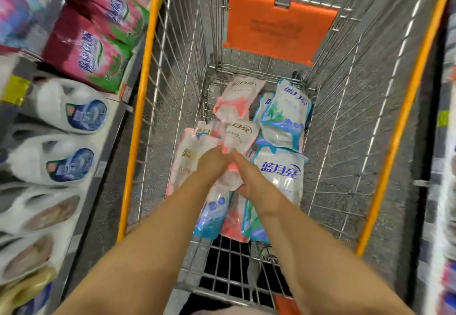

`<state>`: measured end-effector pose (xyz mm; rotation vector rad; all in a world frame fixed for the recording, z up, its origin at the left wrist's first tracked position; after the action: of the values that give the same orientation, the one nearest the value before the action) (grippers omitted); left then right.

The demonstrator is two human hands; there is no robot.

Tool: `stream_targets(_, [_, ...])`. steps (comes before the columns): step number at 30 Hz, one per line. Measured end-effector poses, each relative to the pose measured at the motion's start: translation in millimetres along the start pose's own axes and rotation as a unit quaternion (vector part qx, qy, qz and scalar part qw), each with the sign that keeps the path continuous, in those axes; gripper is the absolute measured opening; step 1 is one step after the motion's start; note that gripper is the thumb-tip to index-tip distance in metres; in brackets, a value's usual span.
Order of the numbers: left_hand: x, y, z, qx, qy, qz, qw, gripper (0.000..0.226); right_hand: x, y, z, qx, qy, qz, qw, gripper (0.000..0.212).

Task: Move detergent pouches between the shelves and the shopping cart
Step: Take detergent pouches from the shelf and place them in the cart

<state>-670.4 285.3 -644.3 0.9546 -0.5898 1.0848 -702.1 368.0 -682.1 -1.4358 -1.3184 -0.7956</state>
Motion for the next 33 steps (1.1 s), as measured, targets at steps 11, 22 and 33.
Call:
stream_targets(11, [95, 29, 2, -0.152, 0.089, -0.063, 0.982, 0.033, 70, -19, 10, -0.037, -0.157, -0.02, 0.987, 0.044])
stream_targets(22, [300, 19, 15, -0.011, 0.415, -0.151, 0.897, 0.065, 234, -18, -15, -0.003, -0.327, 0.147, 0.934, 0.049])
stream_targets(33, [493, -69, 114, 0.279, 0.459, -0.27, 0.799, 0.075, 467, 65, -117, 0.239, -0.493, 0.372, 0.75, 0.041])
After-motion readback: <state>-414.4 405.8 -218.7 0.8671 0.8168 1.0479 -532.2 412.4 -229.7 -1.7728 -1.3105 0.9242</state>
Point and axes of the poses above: each hand's wrist, its own x-axis away from the middle knuckle, its own z-axis out of the back of the hand, y = z × x, the point moved 3 cm from there along -x, towards the middle knuckle, and after that the axes turned 10 degrees about -x, right-handed, at the moved point
